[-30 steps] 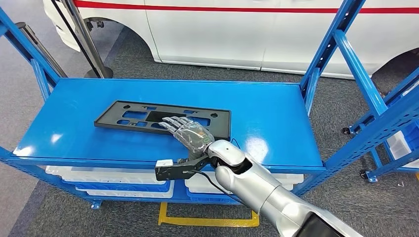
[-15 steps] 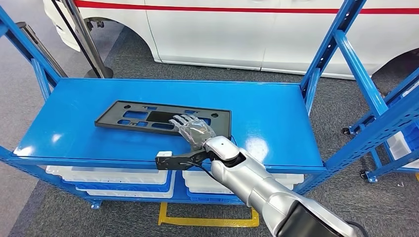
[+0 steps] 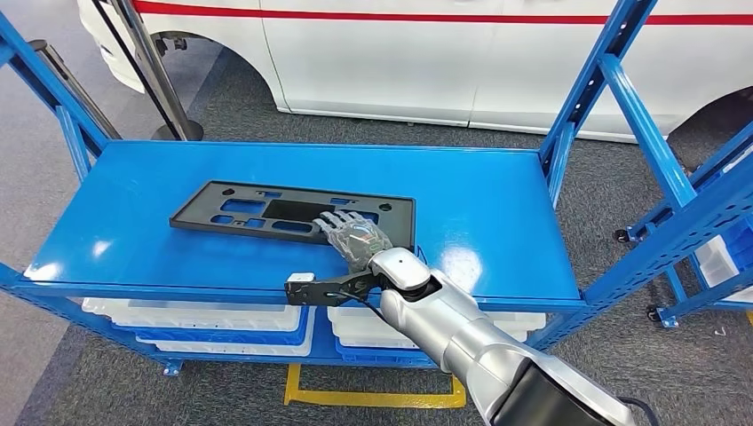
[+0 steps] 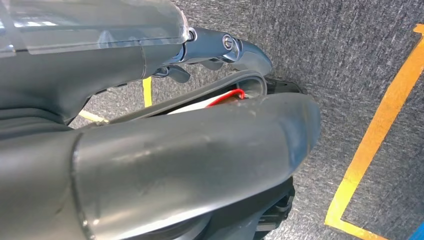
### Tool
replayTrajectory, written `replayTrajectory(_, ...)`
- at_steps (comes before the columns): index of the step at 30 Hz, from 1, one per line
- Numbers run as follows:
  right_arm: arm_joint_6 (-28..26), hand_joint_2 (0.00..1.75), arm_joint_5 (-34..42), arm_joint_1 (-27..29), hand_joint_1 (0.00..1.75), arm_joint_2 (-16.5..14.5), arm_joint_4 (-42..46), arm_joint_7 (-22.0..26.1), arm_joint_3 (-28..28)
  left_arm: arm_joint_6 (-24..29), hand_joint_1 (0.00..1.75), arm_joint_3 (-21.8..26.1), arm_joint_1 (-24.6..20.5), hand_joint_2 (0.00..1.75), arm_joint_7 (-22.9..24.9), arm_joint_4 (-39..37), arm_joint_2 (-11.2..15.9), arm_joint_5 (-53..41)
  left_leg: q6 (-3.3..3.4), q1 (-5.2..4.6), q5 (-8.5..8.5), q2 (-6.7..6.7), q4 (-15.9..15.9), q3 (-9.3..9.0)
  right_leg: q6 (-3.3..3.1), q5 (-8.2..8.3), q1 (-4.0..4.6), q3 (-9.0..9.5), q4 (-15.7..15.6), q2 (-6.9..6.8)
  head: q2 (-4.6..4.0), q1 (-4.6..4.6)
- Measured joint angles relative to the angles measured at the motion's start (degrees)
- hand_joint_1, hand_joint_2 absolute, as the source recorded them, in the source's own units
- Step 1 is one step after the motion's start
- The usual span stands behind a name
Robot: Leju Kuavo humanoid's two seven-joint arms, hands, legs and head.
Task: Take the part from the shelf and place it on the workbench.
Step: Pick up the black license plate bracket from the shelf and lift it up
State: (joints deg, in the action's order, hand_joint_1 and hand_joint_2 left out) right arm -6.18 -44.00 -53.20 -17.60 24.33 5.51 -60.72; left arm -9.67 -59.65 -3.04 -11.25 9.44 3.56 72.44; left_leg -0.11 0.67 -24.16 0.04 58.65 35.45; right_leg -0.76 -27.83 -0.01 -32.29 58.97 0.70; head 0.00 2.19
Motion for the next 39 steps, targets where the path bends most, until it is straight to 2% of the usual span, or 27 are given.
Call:
replayTrajectory(7, 0.02, 1.75, -0.55, -0.24, 0.0, -0.24, -1.11, -1.8, 0.01, -0.02, 0.0, 0.01, 0.0, 0.0, 0.19, 0.0, 0.0, 0.19, 0.0, 0.0, 0.0, 0.0, 0.0, 0.0, 0.0, 0.0, -0.01, 0.0, 0.0, 0.0, 0.0, 0.0)
replayTrajectory(18, -0.9, 1.75, -2.25, -0.89, 0.0, 0.03, -3.93, -8.18, 0.91, 0.31, 0.0, 0.01, 0.04, 0.0, 0.31, 0.0, -0.1, 0.79, 0.0, 0.0, 0.0, 0.0, 0.0, -0.05, 0.0, 0.0, -0.01, 0.02, 0.0, 0.01, -0.01, 0.0)
replayTrajectory(32, -5.26, 1.75, -4.56, -2.24, 0.0, 4.58, -6.14, -13.58, 4.81, 0.76, 0.0, 0.02, 0.06, 0.0, 0.32, 0.0, -0.11, 1.32, 0.01, -0.01, 0.0, 0.0, 0.01, -0.16, 0.01, 0.01, -0.03, 0.15, -0.01, 0.0, 0.0, 0.0)
replayTrajectory(39, -5.36, 1.75, -4.15, -2.66, 0.0, 6.75, -6.53, -14.16, 7.3, 0.86, 0.0, 0.02, 0.06, 0.0, 0.3, -0.01, -0.11, 1.43, 0.01, -0.01, 0.0, 0.01, 0.01, -0.19, 0.03, 0.02, -0.03, 0.16, -0.01, 0.01, 0.0, 0.0)
